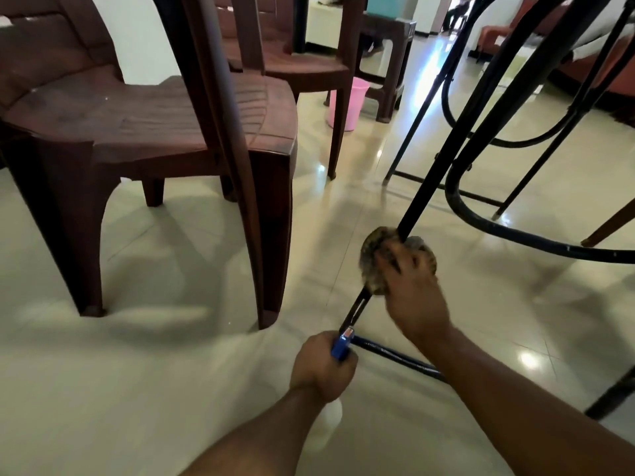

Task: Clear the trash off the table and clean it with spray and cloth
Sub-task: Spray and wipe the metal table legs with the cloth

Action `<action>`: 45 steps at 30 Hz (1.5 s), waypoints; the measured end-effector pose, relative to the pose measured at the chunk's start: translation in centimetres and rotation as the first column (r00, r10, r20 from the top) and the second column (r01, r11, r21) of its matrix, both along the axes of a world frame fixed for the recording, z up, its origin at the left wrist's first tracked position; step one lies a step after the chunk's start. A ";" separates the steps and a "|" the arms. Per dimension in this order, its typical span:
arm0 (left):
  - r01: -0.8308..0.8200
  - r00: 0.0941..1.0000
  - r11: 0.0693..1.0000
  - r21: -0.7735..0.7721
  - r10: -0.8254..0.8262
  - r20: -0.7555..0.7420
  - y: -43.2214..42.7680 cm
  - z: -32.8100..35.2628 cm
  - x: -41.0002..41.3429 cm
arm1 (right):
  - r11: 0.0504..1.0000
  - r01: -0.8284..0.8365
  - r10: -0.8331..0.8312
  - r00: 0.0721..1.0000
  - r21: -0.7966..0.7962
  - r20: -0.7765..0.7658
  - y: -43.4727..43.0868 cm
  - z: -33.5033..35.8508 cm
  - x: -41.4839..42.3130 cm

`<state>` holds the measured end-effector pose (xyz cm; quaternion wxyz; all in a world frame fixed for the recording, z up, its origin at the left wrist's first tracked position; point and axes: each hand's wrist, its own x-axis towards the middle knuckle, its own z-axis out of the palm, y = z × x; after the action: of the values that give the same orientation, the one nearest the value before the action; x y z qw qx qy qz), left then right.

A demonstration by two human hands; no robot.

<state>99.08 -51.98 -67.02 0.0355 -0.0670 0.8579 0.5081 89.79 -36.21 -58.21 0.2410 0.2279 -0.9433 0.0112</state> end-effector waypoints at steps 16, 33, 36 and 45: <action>-0.086 0.995 0.995 -0.053 0.088 0.051 -2.3 -3.3 1.8 | 0.968 -0.079 -0.058 0.854 0.239 0.517 -5.0 -10.7 4.5; -0.167 0.985 0.985 0.034 0.168 -0.040 -5.1 -3.2 1.3 | 0.989 -0.049 -0.046 0.799 0.141 0.600 -6.7 -16.9 6.4; -0.151 0.988 0.988 0.043 0.152 -0.031 -4.8 -3.8 1.6 | 0.987 0.156 -0.119 0.878 -0.043 0.463 -6.3 -16.2 6.9; -0.117 0.990 0.988 0.097 0.123 -0.064 -2.5 -3.1 1.2 | 0.998 -0.036 0.008 0.860 0.043 0.511 -6.9 -16.0 6.6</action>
<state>100.26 -54.52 -70.09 -0.0221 -0.0991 0.8284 0.5509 96.40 -43.12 -74.17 -0.0234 0.2336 -0.9708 0.0497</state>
